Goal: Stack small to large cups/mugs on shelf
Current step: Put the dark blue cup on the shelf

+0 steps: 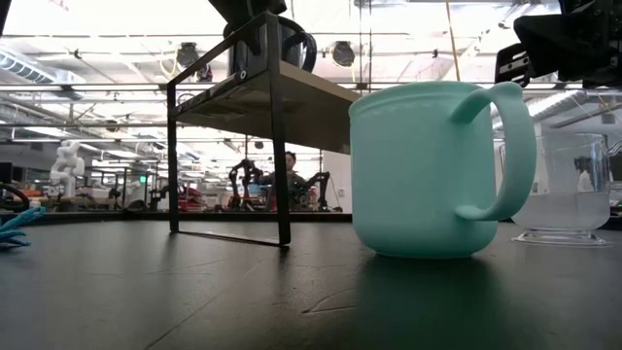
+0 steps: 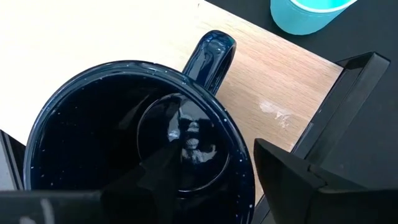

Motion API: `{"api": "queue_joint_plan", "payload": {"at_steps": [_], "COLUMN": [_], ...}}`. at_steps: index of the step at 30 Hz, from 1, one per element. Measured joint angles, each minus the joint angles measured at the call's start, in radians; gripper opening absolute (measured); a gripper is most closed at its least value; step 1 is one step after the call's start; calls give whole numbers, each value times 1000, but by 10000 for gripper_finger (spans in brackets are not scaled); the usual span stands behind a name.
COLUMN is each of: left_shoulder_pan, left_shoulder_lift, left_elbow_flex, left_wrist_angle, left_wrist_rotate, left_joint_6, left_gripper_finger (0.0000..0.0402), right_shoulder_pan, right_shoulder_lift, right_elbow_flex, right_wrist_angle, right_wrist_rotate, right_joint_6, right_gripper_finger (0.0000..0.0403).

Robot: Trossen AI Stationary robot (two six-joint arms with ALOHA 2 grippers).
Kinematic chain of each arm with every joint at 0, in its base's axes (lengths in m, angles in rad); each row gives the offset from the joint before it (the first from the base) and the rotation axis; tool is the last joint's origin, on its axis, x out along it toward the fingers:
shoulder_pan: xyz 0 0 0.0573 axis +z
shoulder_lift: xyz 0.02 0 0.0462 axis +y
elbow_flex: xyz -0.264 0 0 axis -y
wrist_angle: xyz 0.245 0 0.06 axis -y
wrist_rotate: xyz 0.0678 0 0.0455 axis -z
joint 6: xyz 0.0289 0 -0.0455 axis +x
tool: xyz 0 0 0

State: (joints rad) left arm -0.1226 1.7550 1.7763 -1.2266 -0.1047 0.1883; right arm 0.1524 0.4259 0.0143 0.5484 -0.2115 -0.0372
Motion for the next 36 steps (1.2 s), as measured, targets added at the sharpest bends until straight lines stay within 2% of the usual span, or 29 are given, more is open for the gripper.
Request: {"api": "queue_joint_plan", "payload": {"at_steps": [14, 29, 36], "left_shoulder_pan": [0, -14, -24], "left_shoulder_lift": [-2, -101, -103], "left_elbow_flex": [1, 3, 2], "left_wrist_angle": [-2, -4, -4], "left_wrist_rotate": [0, 0, 0], "left_joint_6": [-7, -47, -54], "left_gripper_finger": [207, 207, 207], "right_shoulder_pan": [0, 0, 0], "right_shoulder_lift": [0, 2, 2], "right_elbow_flex": [0, 0, 0], "right_wrist_angle": [0, 2, 2], "right_wrist_rotate": [0, 0, 0], "right_joint_6": [0, -1, -1], "right_gripper_finger": [0, 0, 0]}}
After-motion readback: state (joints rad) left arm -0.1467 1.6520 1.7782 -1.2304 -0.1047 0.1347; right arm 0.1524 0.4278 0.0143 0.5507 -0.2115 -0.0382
